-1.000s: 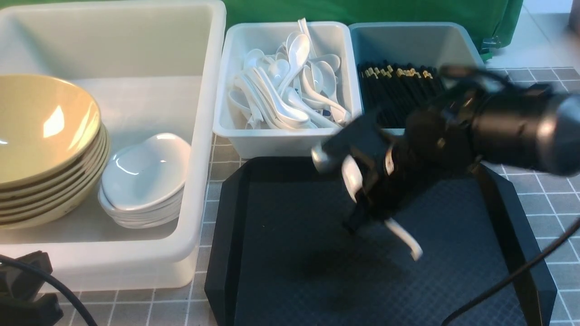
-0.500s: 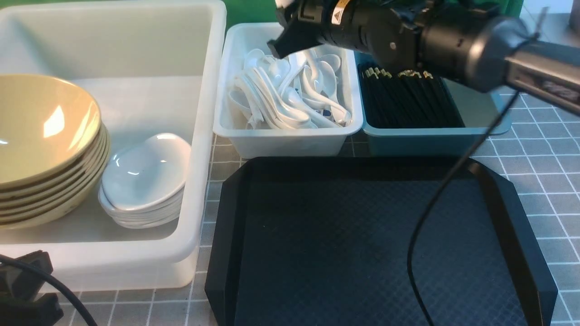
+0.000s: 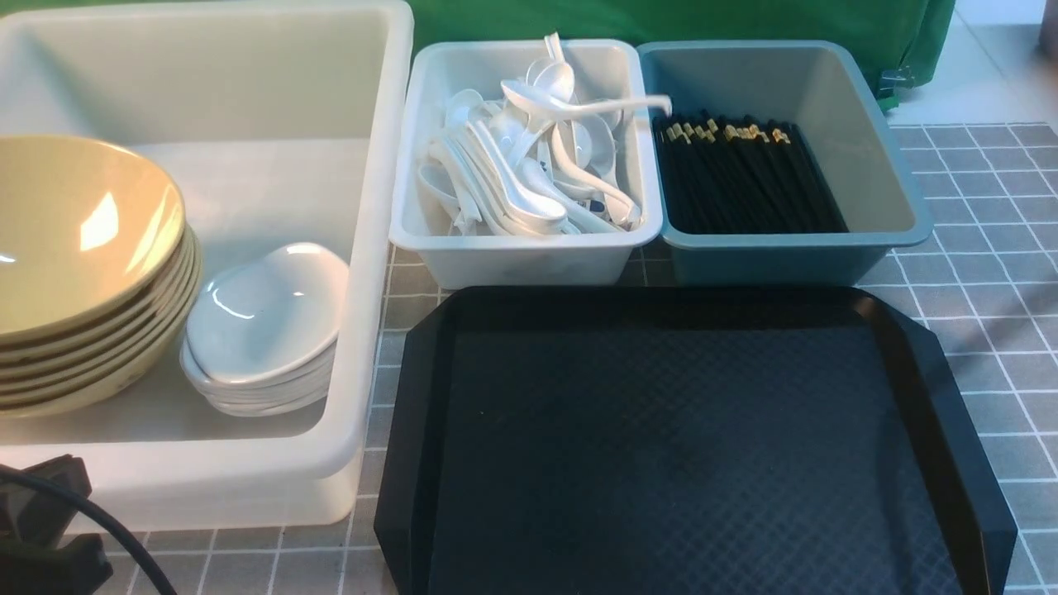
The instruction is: On grey table put chopsticks spoon bowls plates into blue grey white boxes.
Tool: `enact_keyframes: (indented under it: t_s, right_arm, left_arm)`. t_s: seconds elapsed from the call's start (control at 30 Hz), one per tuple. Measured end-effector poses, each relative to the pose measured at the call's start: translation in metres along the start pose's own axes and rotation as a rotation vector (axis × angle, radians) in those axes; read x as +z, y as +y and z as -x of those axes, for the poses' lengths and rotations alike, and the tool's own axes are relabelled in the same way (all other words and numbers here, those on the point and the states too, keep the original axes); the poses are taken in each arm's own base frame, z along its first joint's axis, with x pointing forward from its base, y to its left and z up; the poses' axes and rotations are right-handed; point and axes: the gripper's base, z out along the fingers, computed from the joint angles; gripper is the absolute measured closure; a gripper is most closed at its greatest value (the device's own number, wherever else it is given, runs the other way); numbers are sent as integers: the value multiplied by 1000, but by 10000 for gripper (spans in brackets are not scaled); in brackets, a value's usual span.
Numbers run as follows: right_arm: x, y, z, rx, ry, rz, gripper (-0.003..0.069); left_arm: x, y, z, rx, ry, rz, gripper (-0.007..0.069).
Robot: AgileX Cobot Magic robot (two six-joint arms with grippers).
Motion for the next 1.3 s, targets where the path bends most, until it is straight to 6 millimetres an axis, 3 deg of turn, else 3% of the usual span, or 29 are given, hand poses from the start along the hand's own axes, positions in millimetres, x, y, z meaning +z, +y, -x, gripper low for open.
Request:
enact_keyframes:
  t_s: [0.1,0.2,0.23,0.3,0.33,0.47,0.57,0.63,0.67,0.9,1.13,1.3]
  right_arm:
    - [-80,-1,0,-5,-157,-17,627]
    - [-120,9,-36,-4,-225,-24,626]
    - [-126,13,-50,-3,-253,-32,626]
    - [-127,28,-103,-3,-250,-31,626]
    - [-132,31,-114,-2,-298,-45,626]
    - [-133,57,-207,-13,-404,-79,628]
    - [-131,76,-271,-29,-370,-72,628]
    - [-130,80,-287,-43,-350,-68,628]
    - [-131,86,-307,-55,-320,-61,628]
    - [-135,98,-356,-19,-264,-54,626]
    - [-134,100,-364,9,-201,-40,625]
    - [-140,93,-363,30,-238,-125,625]
  left_arm:
    - [0,0,0,0,0,0,636]
    - [0,0,0,0,0,0,636]
    - [0,0,0,0,0,0,636]
    - [0,0,0,1,0,1,636]
    - [0,0,0,1,0,1,636]
    - [0,0,0,2,0,2,636]
    - [0,0,0,3,0,2,636]
    - [0,0,0,3,0,2,636]
    - [0,0,0,3,0,2,636]
    - [0,0,0,3,0,2,636]
    - [0,0,0,3,0,2,636]
    - [0,0,0,3,1,2,636]
